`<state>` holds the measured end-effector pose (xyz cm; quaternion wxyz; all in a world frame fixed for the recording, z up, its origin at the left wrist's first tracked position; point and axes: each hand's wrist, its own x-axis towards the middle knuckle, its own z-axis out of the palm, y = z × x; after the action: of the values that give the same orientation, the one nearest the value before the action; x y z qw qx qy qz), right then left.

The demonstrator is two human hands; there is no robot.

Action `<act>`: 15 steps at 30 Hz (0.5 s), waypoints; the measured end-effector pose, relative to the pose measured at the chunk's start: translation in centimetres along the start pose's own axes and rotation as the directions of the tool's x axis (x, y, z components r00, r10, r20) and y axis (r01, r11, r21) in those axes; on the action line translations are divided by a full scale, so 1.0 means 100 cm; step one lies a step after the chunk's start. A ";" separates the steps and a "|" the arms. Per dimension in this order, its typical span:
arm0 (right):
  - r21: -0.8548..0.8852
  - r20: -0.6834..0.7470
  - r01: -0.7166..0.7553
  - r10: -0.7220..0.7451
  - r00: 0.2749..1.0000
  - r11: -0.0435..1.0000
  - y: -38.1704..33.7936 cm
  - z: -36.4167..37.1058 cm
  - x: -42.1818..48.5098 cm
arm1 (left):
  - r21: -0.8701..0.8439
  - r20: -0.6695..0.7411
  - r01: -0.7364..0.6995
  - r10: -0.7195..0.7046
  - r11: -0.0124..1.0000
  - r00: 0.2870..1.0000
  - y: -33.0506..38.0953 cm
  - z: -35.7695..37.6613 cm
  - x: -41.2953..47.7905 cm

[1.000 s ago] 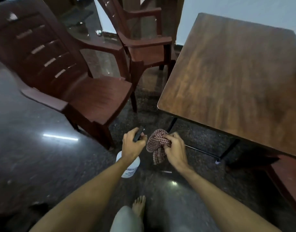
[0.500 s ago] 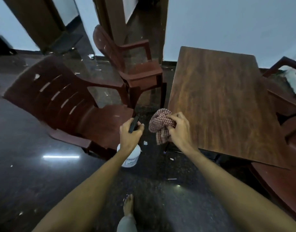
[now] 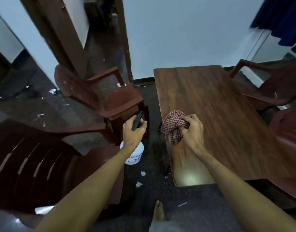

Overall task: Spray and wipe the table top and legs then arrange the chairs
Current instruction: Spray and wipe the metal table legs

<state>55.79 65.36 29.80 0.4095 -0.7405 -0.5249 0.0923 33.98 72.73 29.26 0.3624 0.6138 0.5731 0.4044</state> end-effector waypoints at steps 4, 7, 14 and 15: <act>0.012 -0.037 -0.057 0.057 0.998 0.998 0.011 0.011 0.052 | 0.009 0.060 -0.043 0.043 0.999 0.997 0.011 0.031 0.063; 0.024 -0.043 -0.092 0.093 0.995 0.995 0.021 0.020 0.089 | 0.011 0.114 -0.050 0.048 0.999 0.992 0.019 0.054 0.110; 0.028 -0.105 -0.190 0.192 0.976 0.981 0.050 0.057 0.187 | 0.026 0.208 -0.089 0.082 0.996 0.975 0.029 0.110 0.239; 0.027 -0.112 -0.212 0.213 0.970 0.977 0.055 0.066 0.204 | 0.029 0.214 -0.098 0.089 0.995 0.973 0.027 0.120 0.261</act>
<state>64.71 85.52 27.62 0.4321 -0.7934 -0.4176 0.0969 46.43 98.70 28.89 0.3902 0.6867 0.5093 0.3417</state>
